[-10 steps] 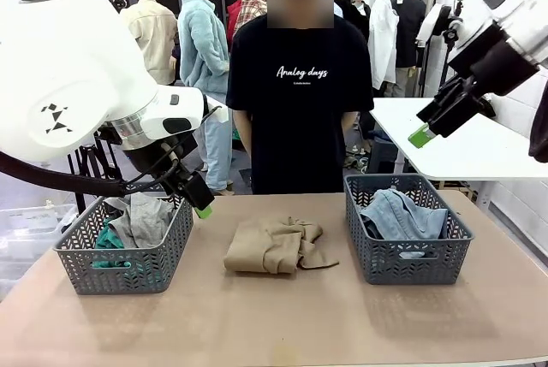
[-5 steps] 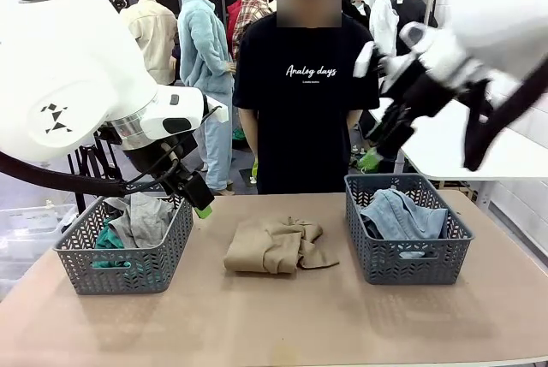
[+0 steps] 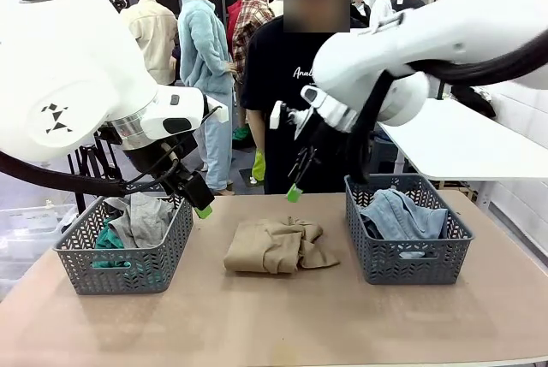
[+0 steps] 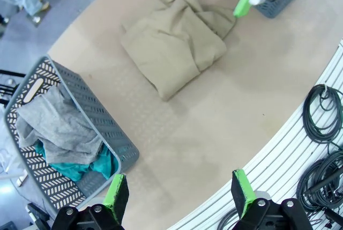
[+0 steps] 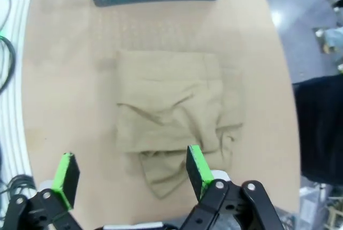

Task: Sort the tops and bottoms.
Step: Lift clothes from the center of the table with your right hand.

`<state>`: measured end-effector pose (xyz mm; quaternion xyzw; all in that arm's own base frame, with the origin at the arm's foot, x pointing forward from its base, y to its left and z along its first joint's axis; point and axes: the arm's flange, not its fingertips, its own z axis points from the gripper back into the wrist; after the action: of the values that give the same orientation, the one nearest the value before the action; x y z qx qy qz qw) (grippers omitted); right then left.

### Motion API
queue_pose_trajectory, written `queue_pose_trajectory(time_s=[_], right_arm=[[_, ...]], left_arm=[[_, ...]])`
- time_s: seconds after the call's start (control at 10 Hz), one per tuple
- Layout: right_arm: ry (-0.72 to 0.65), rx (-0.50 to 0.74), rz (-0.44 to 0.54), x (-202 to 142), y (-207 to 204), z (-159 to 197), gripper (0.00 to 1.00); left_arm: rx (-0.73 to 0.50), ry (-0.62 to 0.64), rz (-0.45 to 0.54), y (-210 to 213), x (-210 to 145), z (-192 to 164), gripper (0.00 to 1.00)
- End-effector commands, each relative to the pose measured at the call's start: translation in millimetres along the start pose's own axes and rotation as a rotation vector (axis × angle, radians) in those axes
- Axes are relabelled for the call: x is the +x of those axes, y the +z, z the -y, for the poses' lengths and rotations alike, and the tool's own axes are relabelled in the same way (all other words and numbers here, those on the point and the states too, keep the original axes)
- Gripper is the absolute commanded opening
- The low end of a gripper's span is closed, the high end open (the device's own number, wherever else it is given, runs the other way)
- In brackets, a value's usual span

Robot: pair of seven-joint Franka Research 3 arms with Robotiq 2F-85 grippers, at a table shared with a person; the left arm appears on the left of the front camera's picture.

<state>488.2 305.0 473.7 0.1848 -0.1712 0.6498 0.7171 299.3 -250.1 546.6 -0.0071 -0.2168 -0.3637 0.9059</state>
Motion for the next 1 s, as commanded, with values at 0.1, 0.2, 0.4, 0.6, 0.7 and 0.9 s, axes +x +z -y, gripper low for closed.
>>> queue_pose_trajectory(time_s=[0.1,0.2,0.4,0.6,0.7,0.9], right_arm=[[-0.017,0.054,-0.077,-7,-39,9,1.00],[-0.018,0.082,-0.116,-14,-57,8,1.00],[-0.061,0.190,-0.107,-26,-85,9,1.00],[-0.014,0.102,-0.091,-19,-67,7,1.00],[-0.014,0.102,-0.091,-19,-67,7,1.00],[-0.041,0.092,-0.180,-22,-91,6,1.00]], left_arm=[[0.006,-0.005,-0.006,2,-1,-2,1.00],[0.006,-0.005,-0.006,2,-1,-2,1.00],[0.006,-0.005,-0.006,2,-1,-2,1.00],[0.006,-0.005,-0.006,2,-1,-2,1.00],[0.006,-0.005,-0.006,2,-1,-2,1.00],[0.006,-0.005,-0.006,2,-1,-2,1.00]])
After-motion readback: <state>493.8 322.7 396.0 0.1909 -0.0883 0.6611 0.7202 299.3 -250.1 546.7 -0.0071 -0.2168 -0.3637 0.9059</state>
